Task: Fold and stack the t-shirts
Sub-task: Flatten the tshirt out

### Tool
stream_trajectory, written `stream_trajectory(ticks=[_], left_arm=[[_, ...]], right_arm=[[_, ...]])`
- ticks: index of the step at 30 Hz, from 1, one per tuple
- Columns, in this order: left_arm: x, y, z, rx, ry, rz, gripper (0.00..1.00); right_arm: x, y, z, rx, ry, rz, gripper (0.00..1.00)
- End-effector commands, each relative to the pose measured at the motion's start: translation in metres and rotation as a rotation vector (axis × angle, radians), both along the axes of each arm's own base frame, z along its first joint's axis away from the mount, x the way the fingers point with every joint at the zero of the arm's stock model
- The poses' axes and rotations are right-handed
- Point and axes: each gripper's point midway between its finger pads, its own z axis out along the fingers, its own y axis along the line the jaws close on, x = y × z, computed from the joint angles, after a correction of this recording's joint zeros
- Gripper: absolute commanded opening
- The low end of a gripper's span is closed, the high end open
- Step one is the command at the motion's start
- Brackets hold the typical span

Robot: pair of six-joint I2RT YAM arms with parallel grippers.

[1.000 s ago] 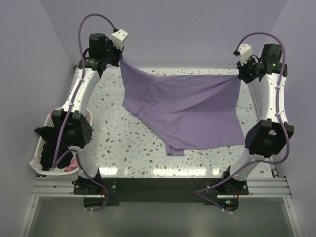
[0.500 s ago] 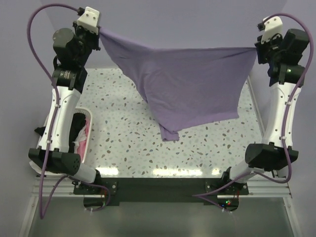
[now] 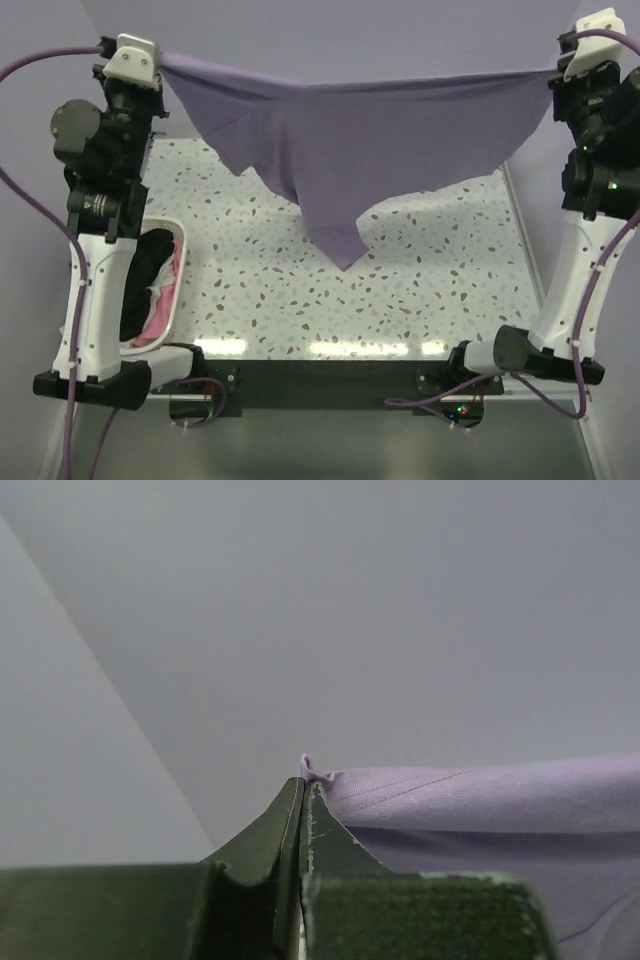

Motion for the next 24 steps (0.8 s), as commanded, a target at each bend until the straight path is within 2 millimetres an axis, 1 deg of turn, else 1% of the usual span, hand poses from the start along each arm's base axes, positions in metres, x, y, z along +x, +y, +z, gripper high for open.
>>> stream_trajectory(ticks=[1,2,3,4,5,6,7,8,9,10,12,13,14,15,16,17,19,21,22,23,24], left_arm=[[-0.071,0.024,0.067,-0.033,-0.232,0.08,0.0],[-0.083,0.025,0.072,-0.038,-0.253,0.078,0.0],[-0.095,0.027,0.08,-0.052,-0.277,0.075,0.0],[-0.114,0.028,0.09,-0.06,-0.31,0.073,0.0],[-0.123,0.03,0.092,-0.063,-0.313,0.075,0.0],[-0.138,0.032,0.101,-0.075,-0.34,0.072,0.0],[-0.153,0.034,0.104,-0.077,-0.347,0.075,0.0],[-0.166,0.035,0.111,-0.087,-0.367,0.071,0.0],[-0.182,0.036,0.115,-0.091,-0.388,0.068,0.0],[-0.19,0.037,0.116,-0.093,-0.389,0.069,0.0],[-0.213,0.04,0.123,-0.098,-0.424,0.068,0.0],[-0.218,0.041,0.123,-0.098,-0.426,0.073,0.0],[-0.23,0.044,0.131,-0.101,-0.451,0.08,0.0],[-0.234,0.047,0.134,-0.107,-0.458,0.096,0.0],[-0.233,0.048,0.134,-0.101,-0.447,0.102,0.0],[-0.245,0.051,0.145,-0.097,-0.474,0.113,0.0],[-0.233,0.053,0.145,-0.082,-0.442,0.137,0.0],[-0.216,0.055,0.141,-0.055,-0.409,0.171,0.0],[-0.208,0.055,0.137,-0.038,-0.391,0.181,0.0],[-0.191,0.053,0.126,-0.022,-0.353,0.183,0.0],[-0.179,0.05,0.119,-0.002,-0.329,0.174,0.0]], right_arm=[[-0.063,0.004,0.06,-0.071,-0.19,-0.062,0.0],[-0.074,0.006,0.064,-0.087,-0.203,-0.061,0.0],[-0.079,0.007,0.063,-0.095,-0.206,-0.064,0.0],[-0.101,0.013,0.073,-0.111,-0.248,-0.067,0.0],[-0.109,0.014,0.077,-0.131,-0.265,-0.074,0.0],[-0.114,0.014,0.076,-0.14,-0.267,-0.078,0.0],[-0.134,0.017,0.085,-0.163,-0.309,-0.092,0.0],[-0.141,0.018,0.087,-0.172,-0.32,-0.1,0.0],[-0.159,0.02,0.094,-0.183,-0.355,-0.117,0.0],[-0.166,0.021,0.097,-0.197,-0.369,-0.125,0.0],[-0.18,0.023,0.103,-0.216,-0.391,-0.137,0.0],[-0.191,0.025,0.107,-0.238,-0.408,-0.144,0.0],[-0.195,0.025,0.109,-0.247,-0.415,-0.147,0.0],[-0.198,0.026,0.111,-0.258,-0.421,-0.15,0.0],[-0.2,0.026,0.112,-0.277,-0.419,-0.157,0.0],[-0.2,0.025,0.113,-0.284,-0.418,-0.157,0.0],[-0.194,0.024,0.111,-0.301,-0.399,-0.158,0.0],[-0.177,0.023,0.102,-0.305,-0.357,-0.133,0.0],[-0.169,0.023,0.095,-0.31,-0.329,-0.123,0.0],[-0.152,0.021,0.08,-0.307,-0.284,-0.103,0.0],[-0.141,0.019,0.07,-0.306,-0.254,-0.091,0.0]])
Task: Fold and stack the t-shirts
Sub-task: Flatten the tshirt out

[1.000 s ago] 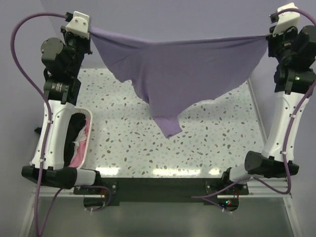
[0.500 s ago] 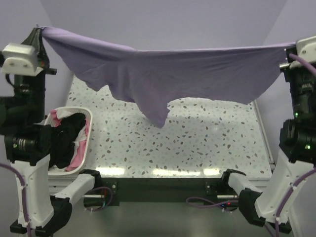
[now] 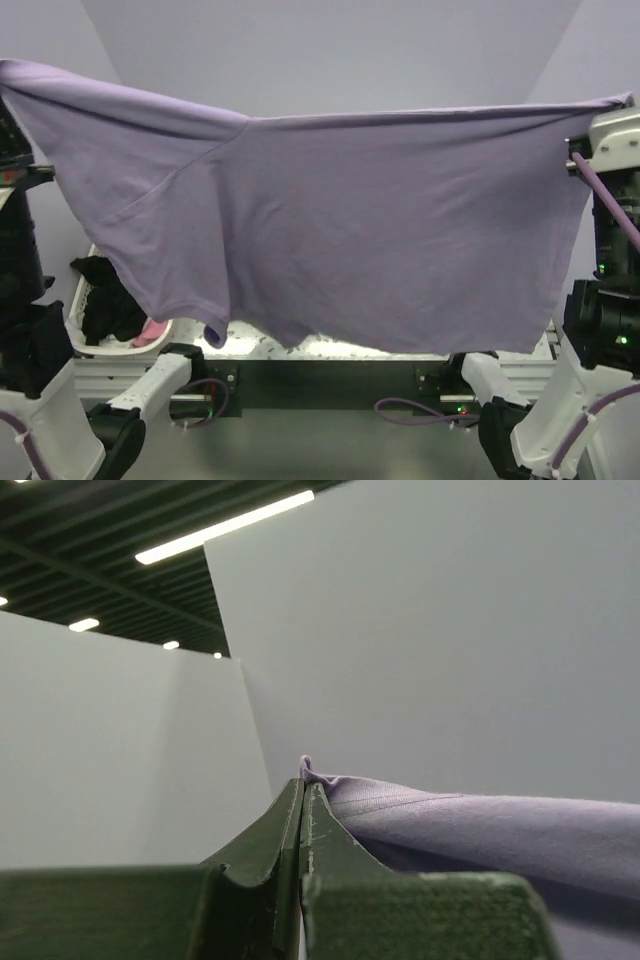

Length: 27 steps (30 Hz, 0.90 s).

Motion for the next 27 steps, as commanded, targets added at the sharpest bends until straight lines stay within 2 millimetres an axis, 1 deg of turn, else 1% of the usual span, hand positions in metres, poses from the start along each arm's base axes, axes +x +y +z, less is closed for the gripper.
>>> stream_trajectory(ticks=[1,2,3,4,5,6,7,8,10,11,12,13,14,15,16,17,18,19,20,21,22,23,24,25,26,27], left_arm=[[0.085,0.002,-0.045,0.05,0.212,0.087,0.0],[0.11,-0.004,-0.068,0.073,0.282,0.076,0.0],[0.121,-0.01,-0.079,0.099,0.304,0.053,0.0],[0.133,-0.014,-0.092,0.111,0.33,0.04,0.0],[0.157,-0.019,-0.126,0.132,0.404,0.027,0.0],[0.168,-0.026,-0.136,0.155,0.41,0.004,0.0],[0.18,-0.03,-0.153,0.168,0.439,-0.008,0.0],[0.201,-0.038,-0.185,0.193,0.491,-0.043,0.0],[0.225,-0.045,-0.221,0.215,0.555,-0.067,0.0],[0.241,-0.049,-0.253,0.219,0.618,-0.086,0.0],[0.262,-0.056,-0.277,0.233,0.667,-0.114,0.0],[0.274,-0.059,-0.291,0.235,0.684,-0.123,0.0],[0.298,-0.064,-0.33,0.233,0.768,-0.145,0.0],[0.31,-0.07,-0.344,0.243,0.789,-0.171,0.0],[0.321,-0.074,-0.358,0.236,0.817,-0.187,0.0],[0.344,-0.078,-0.391,0.229,0.887,-0.203,0.0],[0.355,-0.081,-0.403,0.227,0.909,-0.218,0.0],[0.367,-0.084,-0.405,0.219,0.916,-0.228,0.0],[0.387,-0.088,-0.438,0.213,0.984,-0.241,0.0],[0.397,-0.09,-0.447,0.208,1.002,-0.242,0.0],[0.41,-0.091,-0.443,0.201,0.994,-0.235,0.0],[0.425,-0.094,-0.47,0.204,1.045,-0.229,0.0],[0.433,-0.095,-0.477,0.205,1.056,-0.224,0.0],[0.445,-0.097,-0.47,0.204,1.038,-0.215,0.0],[0.456,-0.1,-0.494,0.207,1.079,-0.211,0.0],[0.462,-0.101,-0.502,0.206,1.102,-0.201,0.0]], right_arm=[[0.059,-0.018,-0.041,-0.014,0.153,-0.024,0.0],[0.079,-0.017,-0.066,-0.016,0.224,0.011,0.0],[0.087,-0.018,-0.078,-0.017,0.256,0.016,0.0],[0.095,-0.015,-0.093,-0.032,0.294,0.042,0.0],[0.111,-0.008,-0.126,-0.041,0.38,0.104,0.0],[0.118,-0.006,-0.146,-0.048,0.424,0.128,0.0],[0.127,-0.006,-0.164,-0.051,0.46,0.146,0.0],[0.142,-0.005,-0.204,-0.04,0.555,0.181,0.0],[0.158,-0.009,-0.242,-0.029,0.634,0.19,0.0],[0.167,-0.011,-0.276,-0.017,0.709,0.203,0.0],[0.173,-0.013,-0.294,-0.017,0.747,0.209,0.0],[0.19,-0.018,-0.314,-0.011,0.772,0.208,0.0],[0.196,-0.019,-0.341,0.0,0.825,0.216,0.0],[0.208,-0.022,-0.353,-0.004,0.834,0.215,0.0],[0.223,-0.024,-0.384,0.015,0.904,0.218,0.0],[0.233,-0.026,-0.4,0.026,0.941,0.221,0.0],[0.241,-0.027,-0.412,0.035,0.969,0.222,0.0],[0.26,-0.03,-0.438,0.055,1.031,0.223,0.0],[0.269,-0.033,-0.448,0.066,1.056,0.216,0.0],[0.277,-0.034,-0.456,0.08,1.08,0.214,0.0],[0.285,-0.035,-0.467,0.09,1.11,0.213,0.0],[0.3,-0.041,-0.479,0.099,1.135,0.197,0.0],[0.307,-0.044,-0.489,0.107,1.157,0.19,0.0],[0.313,-0.045,-0.495,0.104,1.171,0.183,0.0],[0.325,-0.049,-0.488,0.096,1.153,0.17,0.0],[0.331,-0.054,-0.508,0.107,1.191,0.152,0.0]])
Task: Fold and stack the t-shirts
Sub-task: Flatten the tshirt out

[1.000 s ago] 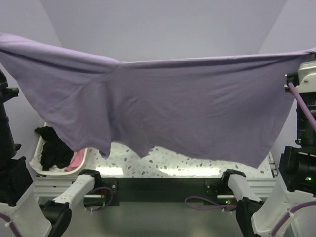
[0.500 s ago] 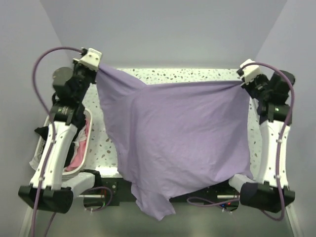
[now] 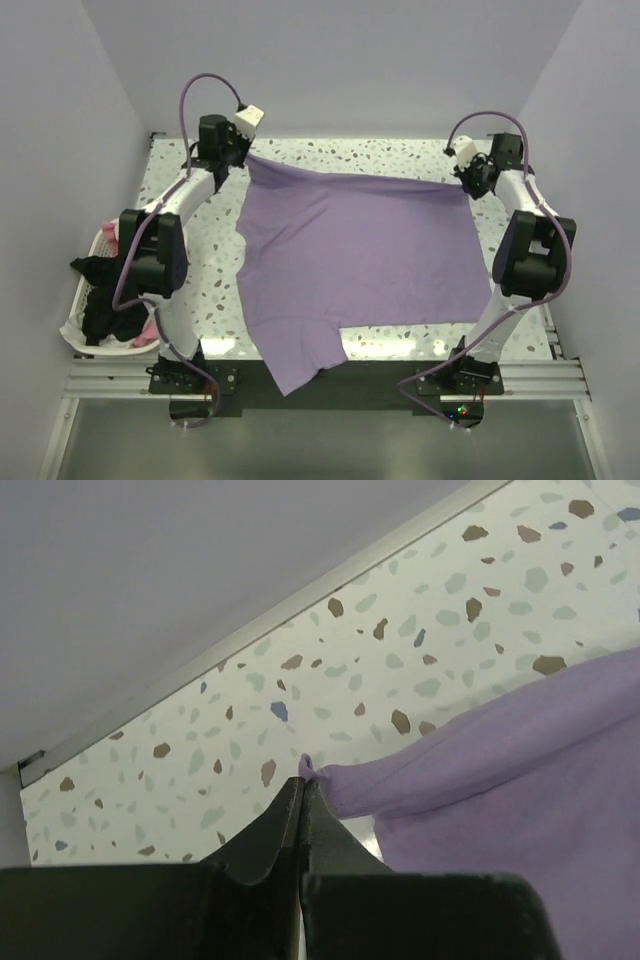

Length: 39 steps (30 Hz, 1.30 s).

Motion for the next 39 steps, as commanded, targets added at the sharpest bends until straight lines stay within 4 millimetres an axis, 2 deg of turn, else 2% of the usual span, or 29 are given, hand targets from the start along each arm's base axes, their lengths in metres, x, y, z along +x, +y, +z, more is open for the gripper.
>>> stream_trajectory(ticks=[1,2,4,5,6,8,12,17,21,25,29,30,32,36,37,39], left_arm=[[0.045,-0.01,0.051,-0.022,-0.162,0.024,0.0],[0.052,-0.01,0.03,-0.008,-0.128,0.044,0.0],[0.062,-0.014,0.03,0.001,-0.137,0.049,0.0],[0.065,-0.016,0.019,0.007,-0.119,0.051,0.0],[0.066,-0.017,0.016,0.013,-0.116,0.048,0.0],[0.069,-0.025,0.011,0.031,-0.119,0.033,0.0],[0.071,-0.034,0.008,0.057,-0.135,0.022,0.0],[0.075,-0.033,0.018,0.035,-0.164,0.055,0.0],[0.068,-0.043,0.017,0.073,-0.14,0.038,0.0],[0.056,-0.05,0.007,0.146,-0.119,0.044,0.0],[0.057,-0.046,-0.003,0.168,-0.089,0.083,0.0],[0.061,-0.046,0.003,0.168,-0.103,0.091,0.0],[0.067,-0.045,-0.006,0.178,-0.093,0.103,0.0],[0.084,-0.045,-0.002,0.176,-0.144,0.132,0.0],[0.088,-0.046,-0.008,0.178,-0.146,0.131,0.0],[0.099,-0.047,-0.002,0.172,-0.184,0.141,0.0]], right_arm=[[0.042,-0.019,0.029,-0.067,-0.102,-0.039,0.0],[0.052,-0.024,0.023,-0.075,-0.095,-0.051,0.0],[0.061,-0.026,0.024,-0.078,-0.091,-0.055,0.0],[0.062,-0.027,0.021,-0.079,-0.084,-0.059,0.0],[0.064,-0.028,0.013,-0.079,-0.068,-0.064,0.0],[0.066,-0.029,0.01,-0.082,-0.063,-0.071,0.0],[0.066,-0.03,0.001,-0.091,-0.054,-0.084,0.0],[0.069,-0.033,-0.005,-0.102,-0.046,-0.096,0.0],[0.072,-0.034,-0.006,-0.101,-0.033,-0.093,0.0],[0.075,-0.033,-0.006,-0.098,-0.035,-0.089,0.0],[0.077,-0.033,-0.009,-0.098,-0.024,-0.088,0.0],[0.077,-0.032,-0.012,-0.096,-0.015,-0.086,0.0],[0.078,-0.031,-0.011,-0.099,-0.018,-0.087,0.0],[0.081,-0.031,-0.015,-0.112,-0.011,-0.091,0.0],[0.081,-0.032,-0.019,-0.118,-0.003,-0.097,0.0],[0.082,-0.033,-0.023,-0.125,0.004,-0.1,0.0]])
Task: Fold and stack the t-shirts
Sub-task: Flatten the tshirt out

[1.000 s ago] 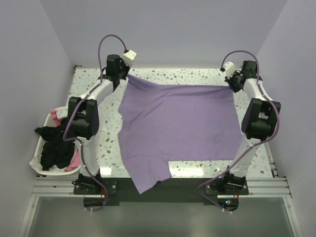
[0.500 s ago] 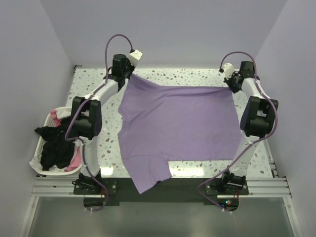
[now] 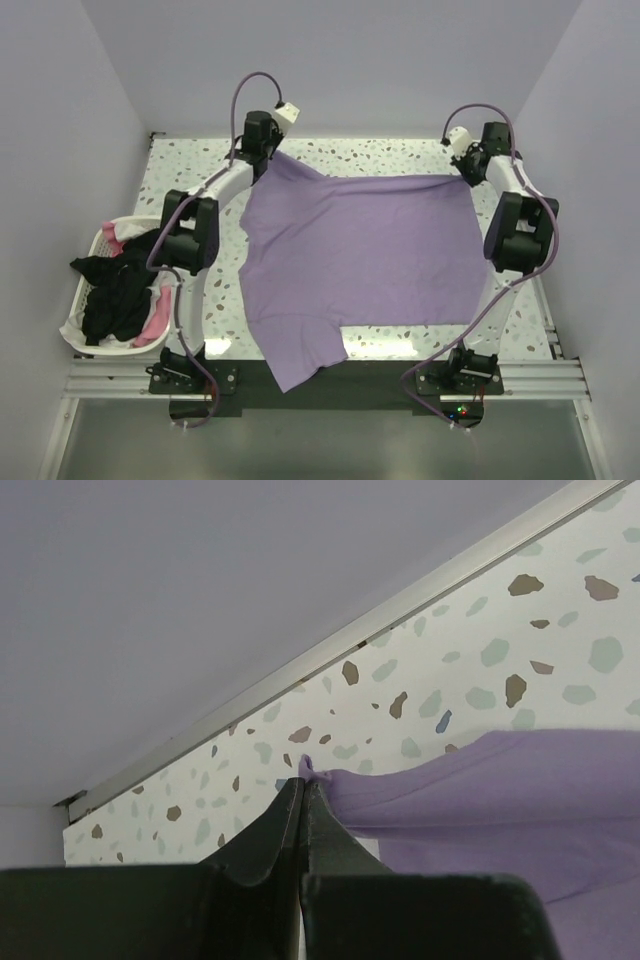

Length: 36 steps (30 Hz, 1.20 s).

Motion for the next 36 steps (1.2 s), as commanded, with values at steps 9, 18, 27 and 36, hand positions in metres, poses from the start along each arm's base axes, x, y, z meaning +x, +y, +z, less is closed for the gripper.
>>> stream_trajectory(ticks=[9,18,27,36], left_arm=[[0.058,0.031,0.025,-0.242,-0.077,0.054,0.58],[0.011,0.027,-0.023,-0.266,0.175,-0.036,0.54],[0.012,0.008,-0.062,-0.35,0.298,-0.077,0.52],[0.01,0.008,-0.088,-0.349,0.359,-0.062,0.53]], right_arm=[[0.016,-0.005,0.0,-0.05,0.005,-0.032,0.0],[0.023,-0.005,-0.003,-0.044,0.008,-0.04,0.0],[0.022,-0.005,-0.008,-0.068,0.025,-0.033,0.0],[0.02,-0.003,-0.014,-0.065,0.083,-0.003,0.43]])
